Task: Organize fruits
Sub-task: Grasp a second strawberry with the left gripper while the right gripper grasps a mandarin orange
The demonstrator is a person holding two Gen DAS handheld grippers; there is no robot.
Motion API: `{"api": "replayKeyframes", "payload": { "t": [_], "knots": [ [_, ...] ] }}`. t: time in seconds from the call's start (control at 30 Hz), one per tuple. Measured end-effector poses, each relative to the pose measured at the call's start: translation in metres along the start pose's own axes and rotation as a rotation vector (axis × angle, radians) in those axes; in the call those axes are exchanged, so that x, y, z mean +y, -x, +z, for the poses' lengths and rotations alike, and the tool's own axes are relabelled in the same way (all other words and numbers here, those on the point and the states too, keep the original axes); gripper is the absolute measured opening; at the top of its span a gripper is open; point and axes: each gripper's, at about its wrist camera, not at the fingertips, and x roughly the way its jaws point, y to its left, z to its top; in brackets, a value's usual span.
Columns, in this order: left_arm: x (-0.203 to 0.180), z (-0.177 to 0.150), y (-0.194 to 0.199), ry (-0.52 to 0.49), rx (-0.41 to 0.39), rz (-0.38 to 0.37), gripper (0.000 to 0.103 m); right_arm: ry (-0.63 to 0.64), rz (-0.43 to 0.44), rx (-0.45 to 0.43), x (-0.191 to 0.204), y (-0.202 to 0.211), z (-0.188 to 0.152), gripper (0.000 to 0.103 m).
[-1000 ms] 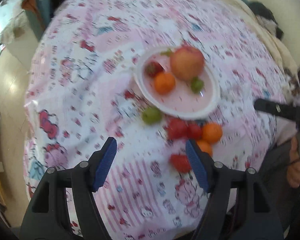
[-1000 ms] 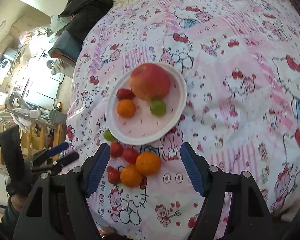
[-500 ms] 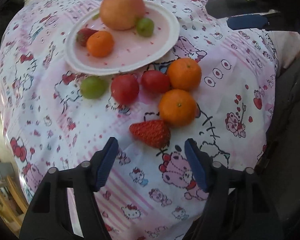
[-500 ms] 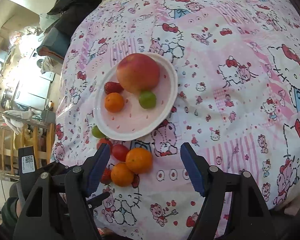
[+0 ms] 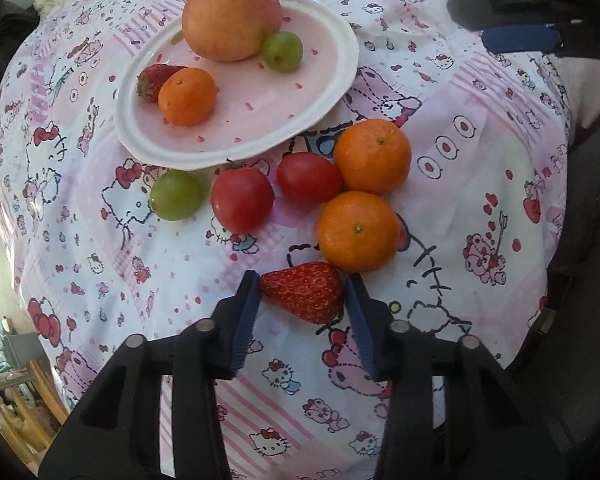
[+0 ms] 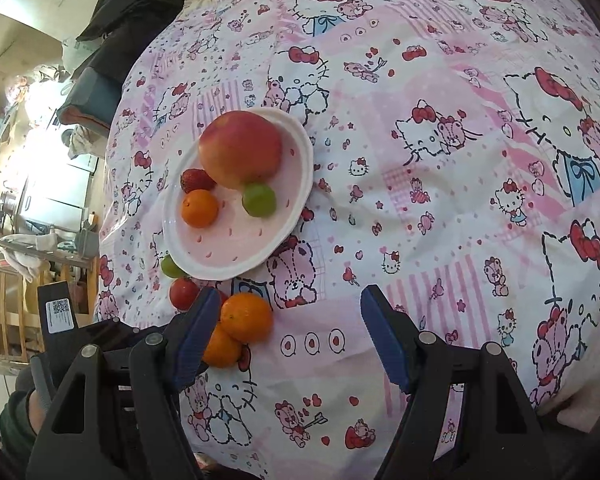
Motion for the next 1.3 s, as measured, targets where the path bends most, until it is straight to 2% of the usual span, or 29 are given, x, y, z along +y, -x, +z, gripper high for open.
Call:
{"api": "replayKeyframes", "payload": {
  "t": [0.33,0.43,0.53,0.63,0.77,0.87,0.93,1.0,1.3],
  "knots": [
    [0.014,-0.013,0.028,0.071,-0.053,-0.034,0.038,0.023,-0.007,0.005,0.005,-0.003,0.0,0.075],
    [0.027,-0.017,0.046,0.153,-0.096,-0.047,0.038,0.025,-0.009,0.005,0.006,-0.003,0.0,0.075],
    [0.045,-0.021,0.072,0.255,-0.193,-0.062,0.038,0.032,-0.013,0.006,0.007,-0.004,-0.002,0.075],
    [0.063,-0.028,0.086,0.373,-0.255,-0.065,0.038,0.056,-0.018,0.014,0.013,-0.007,-0.002,0.075],
    [0.088,-0.044,0.087,0.536,-0.27,0.002,0.038,0.074,-0.019,0.055,0.019,-0.019,-0.005,0.075],
    [0.099,-0.048,0.086,0.602,-0.27,0.016,0.038,0.083,-0.023,0.099,0.023,-0.033,-0.007,0.075],
    [0.102,-0.053,0.087,0.622,-0.279,0.015,0.038,0.1,-0.022,0.128,0.028,-0.042,-0.009,0.071],
    [0.103,-0.054,0.086,0.625,-0.284,0.015,0.038,0.112,-0.014,0.148,0.034,-0.05,-0.011,0.063],
    [0.109,-0.06,0.09,0.642,-0.295,-0.013,0.038,0.162,-0.083,0.246,0.054,-0.09,-0.017,0.063]
  ]
}}
